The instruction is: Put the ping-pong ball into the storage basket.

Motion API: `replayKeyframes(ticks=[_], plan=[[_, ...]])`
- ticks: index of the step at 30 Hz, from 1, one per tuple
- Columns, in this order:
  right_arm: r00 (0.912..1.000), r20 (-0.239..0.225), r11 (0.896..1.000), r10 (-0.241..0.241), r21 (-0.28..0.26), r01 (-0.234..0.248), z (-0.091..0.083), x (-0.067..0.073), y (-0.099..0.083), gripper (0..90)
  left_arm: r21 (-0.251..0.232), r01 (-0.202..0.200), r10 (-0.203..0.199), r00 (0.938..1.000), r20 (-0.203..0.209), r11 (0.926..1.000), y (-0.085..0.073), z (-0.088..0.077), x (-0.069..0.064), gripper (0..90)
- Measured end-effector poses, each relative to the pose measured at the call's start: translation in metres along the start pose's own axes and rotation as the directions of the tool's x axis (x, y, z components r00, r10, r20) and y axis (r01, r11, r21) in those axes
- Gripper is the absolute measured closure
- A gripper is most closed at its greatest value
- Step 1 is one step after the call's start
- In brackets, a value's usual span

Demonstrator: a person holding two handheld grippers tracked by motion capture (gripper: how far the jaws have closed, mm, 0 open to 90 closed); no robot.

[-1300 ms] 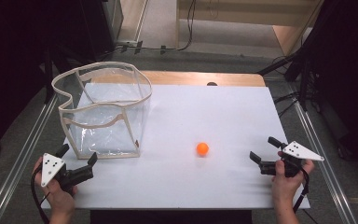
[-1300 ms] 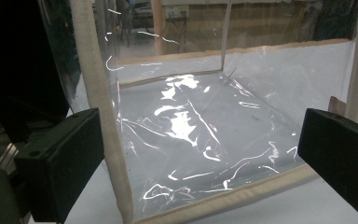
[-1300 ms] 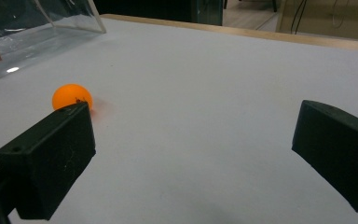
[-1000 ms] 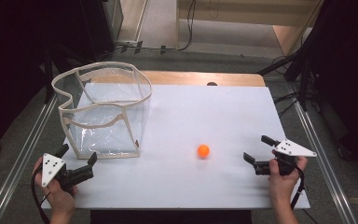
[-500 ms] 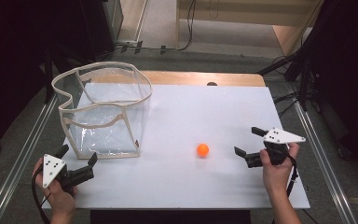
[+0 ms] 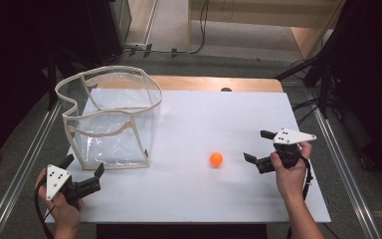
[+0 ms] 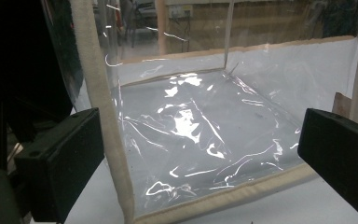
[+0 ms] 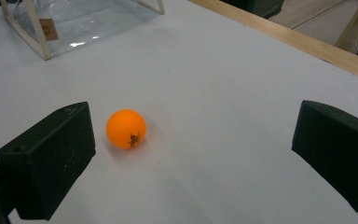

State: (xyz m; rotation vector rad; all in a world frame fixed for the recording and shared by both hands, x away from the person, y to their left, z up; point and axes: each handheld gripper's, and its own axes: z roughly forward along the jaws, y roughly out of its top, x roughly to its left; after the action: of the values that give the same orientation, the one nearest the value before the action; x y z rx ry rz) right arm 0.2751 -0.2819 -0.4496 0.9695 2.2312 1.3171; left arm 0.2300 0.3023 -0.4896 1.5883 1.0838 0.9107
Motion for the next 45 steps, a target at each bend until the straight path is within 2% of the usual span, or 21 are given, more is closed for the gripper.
replayKeyframes(ticks=[10, 22, 45], plan=[[0.9993, -0.022, 0.999, -0.029, 0.024, 0.03, 0.009, 0.002, 0.011, 0.0, 0.0, 0.001, -0.001, 1.0, 0.0, 1.0, 0.0, 0.0, 0.0, 0.9], [0.9976, -0.059, 0.997, -0.037, 0.06, 0.04, 0.019, 0.004, 0.021, 0.0, 0.002, -0.012, 0.012, 0.9999, -0.001, 0.9999, 0.0, 0.0, -0.001, 0.9], [0.9918, -0.111, 0.986, -0.063, 0.144, 0.079, 0.038, 0.011, 0.033, 0.0, 0.004, -0.018, 0.018, 0.9998, 0.0, 0.9998, 0.0, 0.0, -0.002, 0.9]])
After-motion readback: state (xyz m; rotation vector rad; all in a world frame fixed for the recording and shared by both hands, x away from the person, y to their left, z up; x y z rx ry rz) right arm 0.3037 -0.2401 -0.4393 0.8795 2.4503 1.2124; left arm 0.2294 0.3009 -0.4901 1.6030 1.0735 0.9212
